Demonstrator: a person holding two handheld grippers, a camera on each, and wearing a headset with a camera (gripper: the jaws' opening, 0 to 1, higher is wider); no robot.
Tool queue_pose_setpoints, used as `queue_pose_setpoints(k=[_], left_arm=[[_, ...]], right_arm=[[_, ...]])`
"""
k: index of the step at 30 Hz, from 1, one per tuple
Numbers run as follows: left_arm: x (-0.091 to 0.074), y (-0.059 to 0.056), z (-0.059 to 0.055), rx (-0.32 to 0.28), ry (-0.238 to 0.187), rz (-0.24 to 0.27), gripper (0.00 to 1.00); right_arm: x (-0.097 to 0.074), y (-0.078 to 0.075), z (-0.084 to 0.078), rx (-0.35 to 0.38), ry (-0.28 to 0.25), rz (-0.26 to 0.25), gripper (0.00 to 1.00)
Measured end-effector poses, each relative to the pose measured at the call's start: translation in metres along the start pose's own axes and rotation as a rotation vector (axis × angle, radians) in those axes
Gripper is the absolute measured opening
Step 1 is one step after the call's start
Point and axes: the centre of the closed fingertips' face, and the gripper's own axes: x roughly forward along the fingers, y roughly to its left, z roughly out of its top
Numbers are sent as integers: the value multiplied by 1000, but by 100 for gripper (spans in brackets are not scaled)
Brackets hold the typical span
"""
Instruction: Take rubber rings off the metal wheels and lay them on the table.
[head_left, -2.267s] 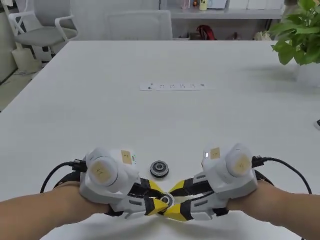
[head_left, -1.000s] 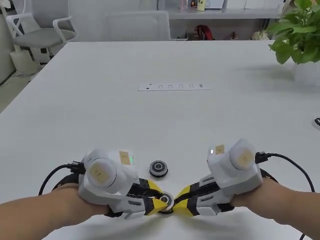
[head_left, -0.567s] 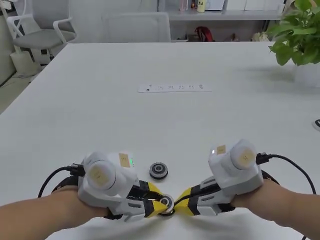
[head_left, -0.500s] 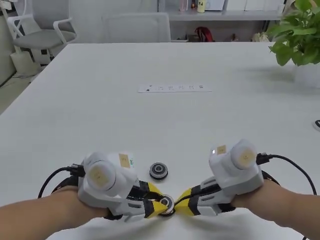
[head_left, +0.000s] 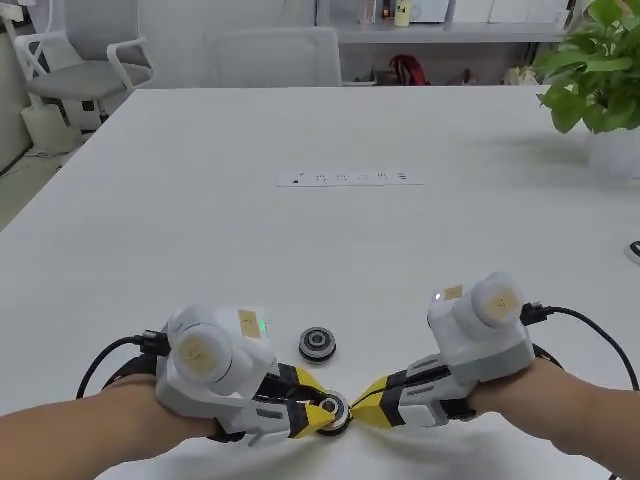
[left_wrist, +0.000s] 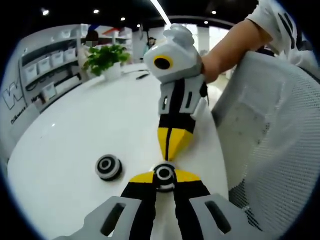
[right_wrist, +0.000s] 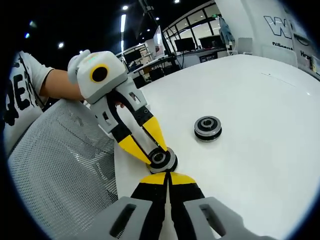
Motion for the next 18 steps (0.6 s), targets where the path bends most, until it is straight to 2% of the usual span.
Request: queue_pose_setpoints(k=[9, 18], left_arm=[[0, 0, 0, -5, 2, 8, 12], [0, 0, 0, -9, 3, 12, 12]], right_arm=[[0, 0, 1, 71, -25, 12, 0], [0, 1, 1, 64, -16, 13, 0]])
